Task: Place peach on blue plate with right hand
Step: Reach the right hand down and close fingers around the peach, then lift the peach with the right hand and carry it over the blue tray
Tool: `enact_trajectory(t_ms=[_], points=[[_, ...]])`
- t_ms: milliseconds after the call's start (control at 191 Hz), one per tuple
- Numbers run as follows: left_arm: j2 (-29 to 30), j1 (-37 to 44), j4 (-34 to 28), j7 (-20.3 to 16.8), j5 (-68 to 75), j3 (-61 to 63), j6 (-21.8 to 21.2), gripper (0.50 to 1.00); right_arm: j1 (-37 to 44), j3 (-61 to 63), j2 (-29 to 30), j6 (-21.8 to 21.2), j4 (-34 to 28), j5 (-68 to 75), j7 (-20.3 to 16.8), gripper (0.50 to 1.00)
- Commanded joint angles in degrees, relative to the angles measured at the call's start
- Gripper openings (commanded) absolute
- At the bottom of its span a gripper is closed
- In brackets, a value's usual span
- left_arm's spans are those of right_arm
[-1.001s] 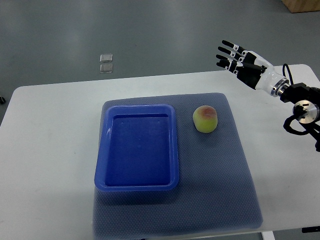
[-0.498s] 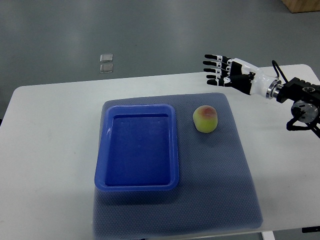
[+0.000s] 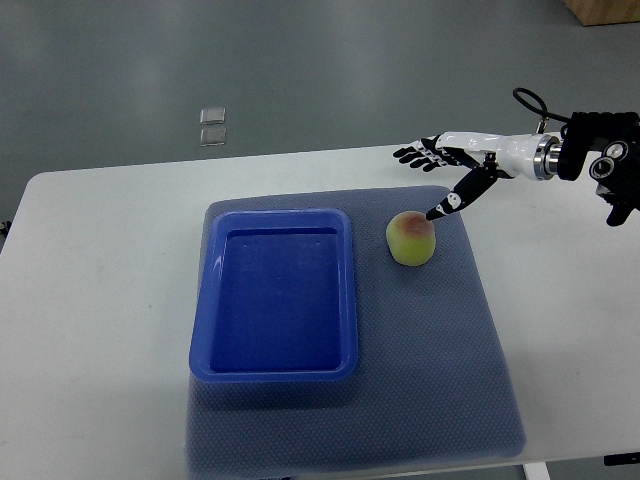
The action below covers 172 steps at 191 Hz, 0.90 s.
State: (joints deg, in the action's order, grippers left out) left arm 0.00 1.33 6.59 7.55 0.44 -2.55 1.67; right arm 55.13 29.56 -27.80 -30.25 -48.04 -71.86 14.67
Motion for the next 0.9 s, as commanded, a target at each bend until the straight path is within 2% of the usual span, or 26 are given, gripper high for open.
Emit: enact_trajectory(t_ms=[0, 273, 535, 897], points=[[0.0, 0.0, 0.0, 0.0, 0.0, 0.0, 0.0, 1.0, 1.6, -1.9, 0.6, -0.1, 0.0, -7.1, 0.0, 0.926], [0.0, 0.0, 0.0, 0.0, 0.0, 0.0, 0.0, 1.0, 5.8, -10.9, 1.3, 0.7, 0.0, -10.4, -0.4, 0.926], [0.0, 0.0, 0.0, 0.0, 0.0, 0.0, 0.0, 1.0, 5.2, -11.2, 4.7, 2.4, 1.0, -10.9, -0.5, 0.924], [0.0, 0.0, 0.0, 0.0, 0.0, 0.0, 0.0, 1.0, 4.4, -13.2, 5.2, 4.0, 1.6, -11.5, -0.5, 0.921]])
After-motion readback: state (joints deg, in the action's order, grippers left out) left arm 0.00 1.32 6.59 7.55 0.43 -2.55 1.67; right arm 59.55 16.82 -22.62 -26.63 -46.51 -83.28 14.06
